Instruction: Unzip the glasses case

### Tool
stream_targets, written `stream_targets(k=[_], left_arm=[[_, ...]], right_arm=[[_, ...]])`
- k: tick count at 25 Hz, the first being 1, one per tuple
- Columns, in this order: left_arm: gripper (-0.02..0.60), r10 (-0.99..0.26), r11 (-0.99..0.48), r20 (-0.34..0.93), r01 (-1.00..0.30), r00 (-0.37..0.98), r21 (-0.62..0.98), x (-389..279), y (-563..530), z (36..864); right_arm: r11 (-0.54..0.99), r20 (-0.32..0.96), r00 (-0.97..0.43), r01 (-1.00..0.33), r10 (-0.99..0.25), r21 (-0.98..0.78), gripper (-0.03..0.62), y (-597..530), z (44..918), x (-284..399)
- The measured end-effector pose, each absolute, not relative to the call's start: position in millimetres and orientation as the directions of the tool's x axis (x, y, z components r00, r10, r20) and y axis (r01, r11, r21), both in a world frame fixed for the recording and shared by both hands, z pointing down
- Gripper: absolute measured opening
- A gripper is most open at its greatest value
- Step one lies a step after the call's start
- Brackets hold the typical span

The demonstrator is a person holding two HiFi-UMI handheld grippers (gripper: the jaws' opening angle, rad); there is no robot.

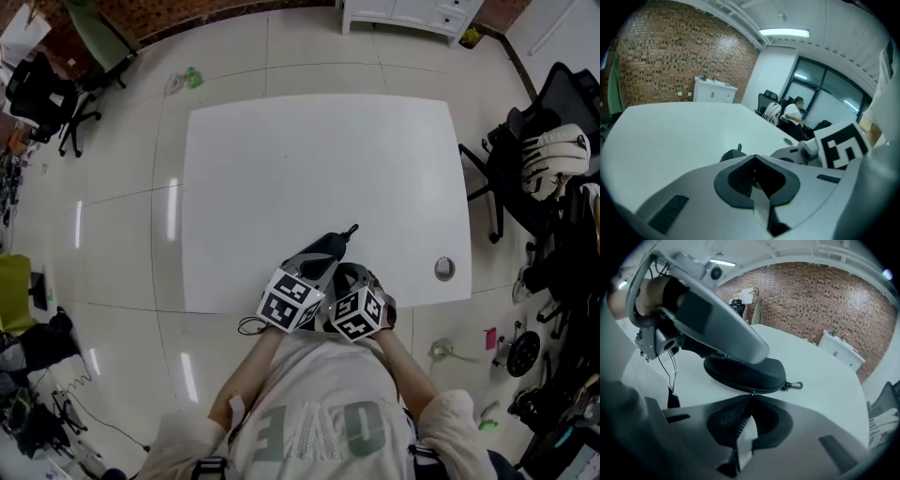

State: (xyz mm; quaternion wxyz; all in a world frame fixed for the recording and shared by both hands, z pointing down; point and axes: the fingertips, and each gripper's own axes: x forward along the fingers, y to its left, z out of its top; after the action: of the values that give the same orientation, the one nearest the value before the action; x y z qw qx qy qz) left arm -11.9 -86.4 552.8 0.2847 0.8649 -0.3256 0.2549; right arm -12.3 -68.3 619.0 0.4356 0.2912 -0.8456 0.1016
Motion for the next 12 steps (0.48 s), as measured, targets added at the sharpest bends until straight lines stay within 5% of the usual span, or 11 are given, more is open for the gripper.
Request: stream_targets(k=[5,12], left_arm=[[0.003,-0.41,-0.675,0.73,-0.72,0.546,0.16,-10,-73,574],[0.003,-0.401,-0.676,0.73,-0.717,0.553,0.171,-4,-75,580]], right_arm=[[0.801,0.791,-0.47,-0.597,-0.393,0.043,0.0,-52,622,-8],[0.794,0.794,-0.409,-0.59,-0.449,0.145,0.0,-97,626,25]])
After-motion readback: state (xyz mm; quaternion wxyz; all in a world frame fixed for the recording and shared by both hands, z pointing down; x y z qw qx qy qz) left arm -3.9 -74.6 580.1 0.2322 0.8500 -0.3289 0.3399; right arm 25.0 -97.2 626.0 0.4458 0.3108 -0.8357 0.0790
